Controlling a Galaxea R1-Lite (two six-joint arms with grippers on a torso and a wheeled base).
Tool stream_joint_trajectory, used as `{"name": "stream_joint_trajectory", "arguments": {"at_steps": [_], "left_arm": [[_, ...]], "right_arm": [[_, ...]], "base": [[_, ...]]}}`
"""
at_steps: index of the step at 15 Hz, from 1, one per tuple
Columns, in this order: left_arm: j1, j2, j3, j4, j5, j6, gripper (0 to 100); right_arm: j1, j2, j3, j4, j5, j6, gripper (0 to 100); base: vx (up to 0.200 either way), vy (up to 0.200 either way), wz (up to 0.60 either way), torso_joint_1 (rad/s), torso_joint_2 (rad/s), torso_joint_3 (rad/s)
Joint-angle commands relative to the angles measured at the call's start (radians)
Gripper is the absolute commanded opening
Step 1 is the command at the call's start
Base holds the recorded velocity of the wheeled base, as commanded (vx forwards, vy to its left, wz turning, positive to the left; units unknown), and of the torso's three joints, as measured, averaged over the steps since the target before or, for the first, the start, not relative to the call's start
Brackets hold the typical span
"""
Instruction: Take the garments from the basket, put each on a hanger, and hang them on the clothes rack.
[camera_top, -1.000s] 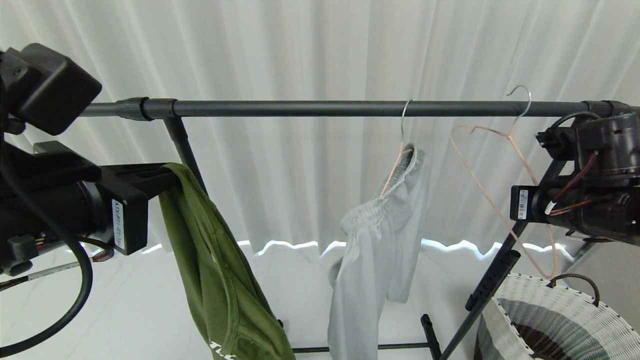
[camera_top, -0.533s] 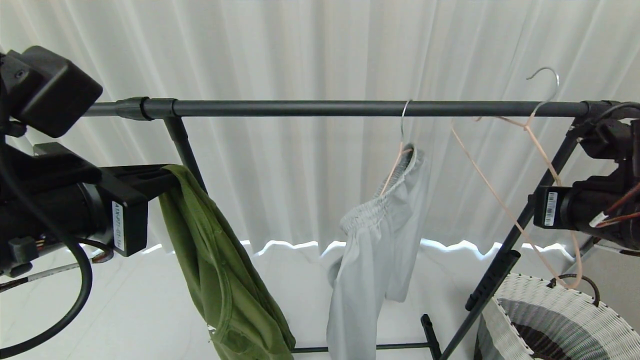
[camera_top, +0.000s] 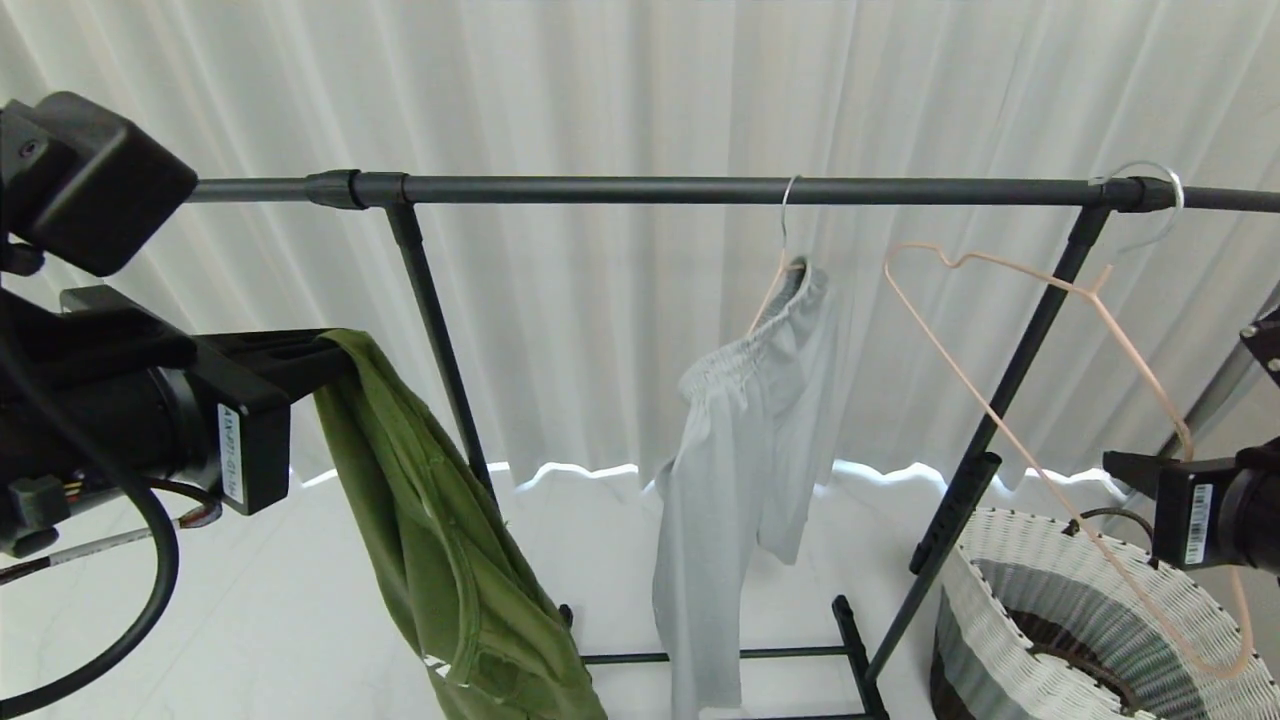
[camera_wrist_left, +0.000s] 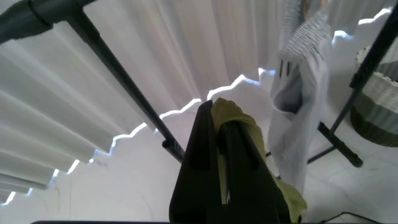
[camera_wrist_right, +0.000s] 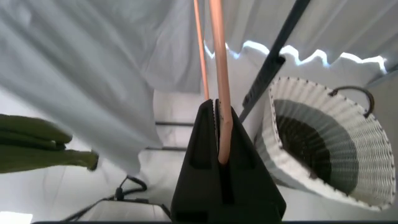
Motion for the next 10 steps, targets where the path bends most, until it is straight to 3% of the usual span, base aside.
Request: {"name": "stream_joint_trajectory", "arguments": {"at_steps": [1,3,6,10], "left_arm": [[0.000,0.002,0.005,0.000,0.000,0.001,0],[0.000,0.002,0.015,0.000,0.000,0.001,0],[0.000,0.002,0.032,0.000,0.000,0.001,0],[0.000,0.011,0.071,0.001,0.014,0.011,0]], "right_arm": [[0.023,-0.029,0.022,0.000,0.002,0.001,0],[0.057,-0.026,0.027,0.000,0.004,0.001,0],[0.129,-0.013,0.029,0.000,0.031,0.002,0],[0.238,0.010,0.033,-0.001,0.211,-0.038,0]], "base": [[-0.200,0.000,0.00,0.002,0.00,0.002],[-0.200,0.000,0.00,0.000,0.00,0.002],[0.000,0.000,0.00,0.000,0.00,0.000],[0.000,0.000,0.00,0.000,0.00,0.000]]}}
